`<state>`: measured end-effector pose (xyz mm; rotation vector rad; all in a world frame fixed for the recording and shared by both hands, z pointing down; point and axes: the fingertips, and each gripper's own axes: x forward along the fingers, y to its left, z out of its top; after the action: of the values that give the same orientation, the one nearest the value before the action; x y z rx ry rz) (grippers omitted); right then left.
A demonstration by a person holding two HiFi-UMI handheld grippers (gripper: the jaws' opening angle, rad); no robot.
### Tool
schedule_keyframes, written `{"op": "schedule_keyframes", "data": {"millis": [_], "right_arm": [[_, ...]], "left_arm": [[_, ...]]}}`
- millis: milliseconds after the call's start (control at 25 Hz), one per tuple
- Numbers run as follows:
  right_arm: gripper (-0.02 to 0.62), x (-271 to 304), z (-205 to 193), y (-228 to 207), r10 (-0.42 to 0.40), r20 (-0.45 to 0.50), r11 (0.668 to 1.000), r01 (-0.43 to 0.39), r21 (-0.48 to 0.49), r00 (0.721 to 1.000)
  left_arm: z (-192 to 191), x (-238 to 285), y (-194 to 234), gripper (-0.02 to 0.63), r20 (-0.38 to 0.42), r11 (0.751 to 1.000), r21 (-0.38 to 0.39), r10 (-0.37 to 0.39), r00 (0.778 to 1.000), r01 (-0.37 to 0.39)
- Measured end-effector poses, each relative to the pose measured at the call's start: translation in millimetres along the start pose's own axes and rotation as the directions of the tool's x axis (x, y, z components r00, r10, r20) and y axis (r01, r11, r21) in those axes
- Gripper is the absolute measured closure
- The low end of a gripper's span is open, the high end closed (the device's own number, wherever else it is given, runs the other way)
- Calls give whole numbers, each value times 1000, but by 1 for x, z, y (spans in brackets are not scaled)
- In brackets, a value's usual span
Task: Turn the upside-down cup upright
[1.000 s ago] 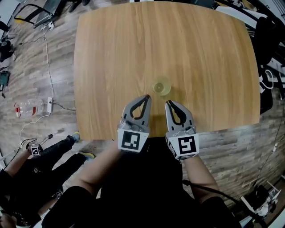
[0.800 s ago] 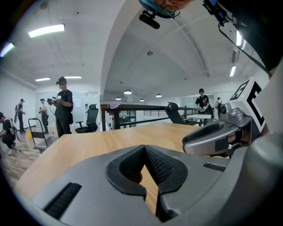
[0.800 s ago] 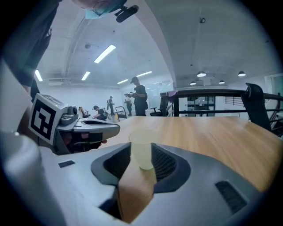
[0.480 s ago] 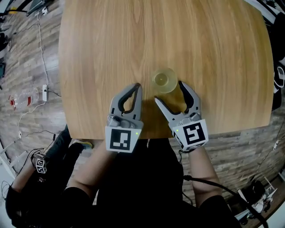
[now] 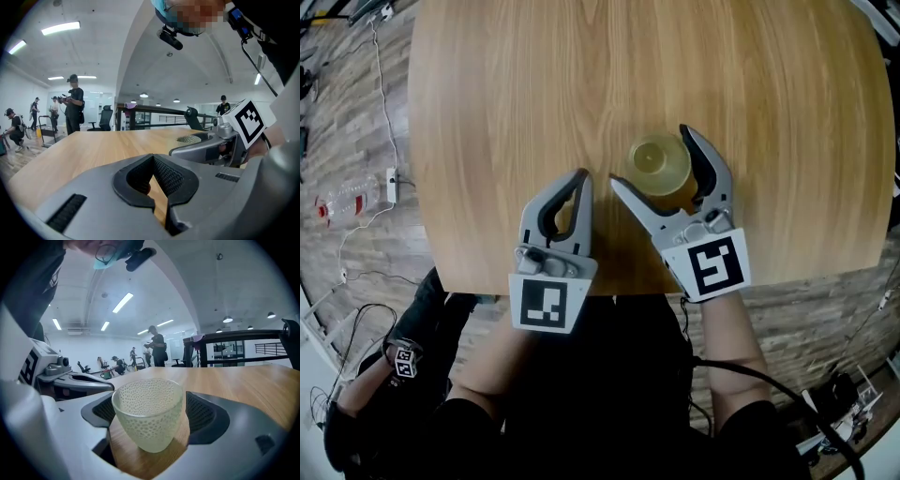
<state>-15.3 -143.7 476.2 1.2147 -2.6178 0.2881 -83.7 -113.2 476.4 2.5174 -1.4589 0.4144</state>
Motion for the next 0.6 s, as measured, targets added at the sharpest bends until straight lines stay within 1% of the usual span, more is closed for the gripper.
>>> {"op": "schedule_keyframes", "data": {"millis": [120,200,320,480,600], "right_arm": [[210,0,7,0,3,24,1000,-3,-13,1000],[210,0,10,1,5,20,999,-4,-51,1000],[210,1,12,2,5,5,997,-5,-78,1000],[210,2,17,0,-18,22,995,21,-100,1000],[212,3,17,2,-18,18,994,19,-107,1000]], "left_arm": [[-3,1,-2,611,-2,999,28,-16,1000,16],[-4,2,-4,611,-8,999,40,-24,1000,24],[-4,2,-6,611,-9,999,36,-24,1000,24],[-5,0,-9,611,-13,999,29,-27,1000,27],[-9,-3,-11,611,-21,999,24,-31,999,32]]}}
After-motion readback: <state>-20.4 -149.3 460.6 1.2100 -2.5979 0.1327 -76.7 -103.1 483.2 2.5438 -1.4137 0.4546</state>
